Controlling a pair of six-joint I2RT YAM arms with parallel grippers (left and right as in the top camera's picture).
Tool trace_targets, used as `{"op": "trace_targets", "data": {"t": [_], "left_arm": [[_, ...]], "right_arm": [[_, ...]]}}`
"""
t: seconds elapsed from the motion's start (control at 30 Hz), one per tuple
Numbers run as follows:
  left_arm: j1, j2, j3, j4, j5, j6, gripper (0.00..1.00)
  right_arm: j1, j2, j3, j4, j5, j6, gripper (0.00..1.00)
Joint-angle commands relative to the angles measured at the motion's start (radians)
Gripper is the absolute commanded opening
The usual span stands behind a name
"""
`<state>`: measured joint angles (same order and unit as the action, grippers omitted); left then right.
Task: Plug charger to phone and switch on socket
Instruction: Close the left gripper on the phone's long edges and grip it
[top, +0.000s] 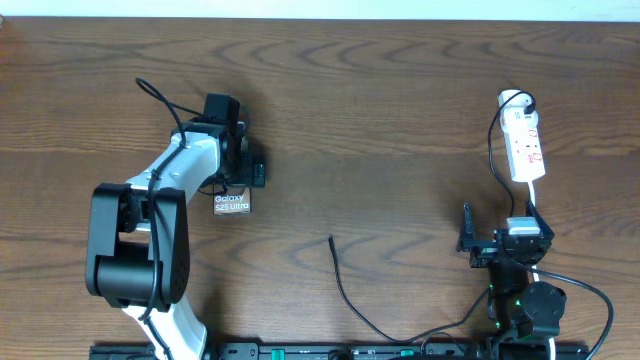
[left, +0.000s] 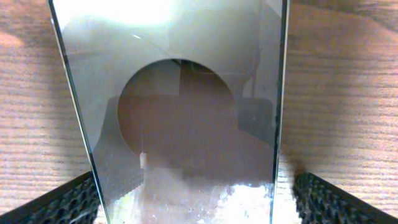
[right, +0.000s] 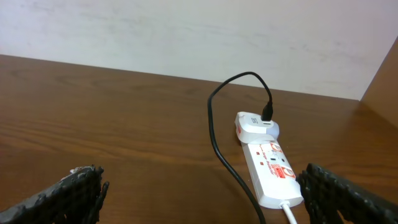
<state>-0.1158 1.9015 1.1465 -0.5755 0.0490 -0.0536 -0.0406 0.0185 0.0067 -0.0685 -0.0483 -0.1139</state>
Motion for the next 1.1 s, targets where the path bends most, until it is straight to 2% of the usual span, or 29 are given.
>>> {"op": "trace_targets", "data": {"t": [0.0, 1.07], "left_arm": [[-0.001, 0.041, -0.038, -0.001, -0.035, -0.004, 0.96], [-0.001, 0.041, -0.038, 0.002, -0.035, -0.004, 0.85]], "right_arm": [[0.009, -0.005, -0.001, -0.004, 0.005, -0.007, 0.99], [0.009, -0.005, -0.001, -0.004, 0.004, -0.007, 0.99]]}}
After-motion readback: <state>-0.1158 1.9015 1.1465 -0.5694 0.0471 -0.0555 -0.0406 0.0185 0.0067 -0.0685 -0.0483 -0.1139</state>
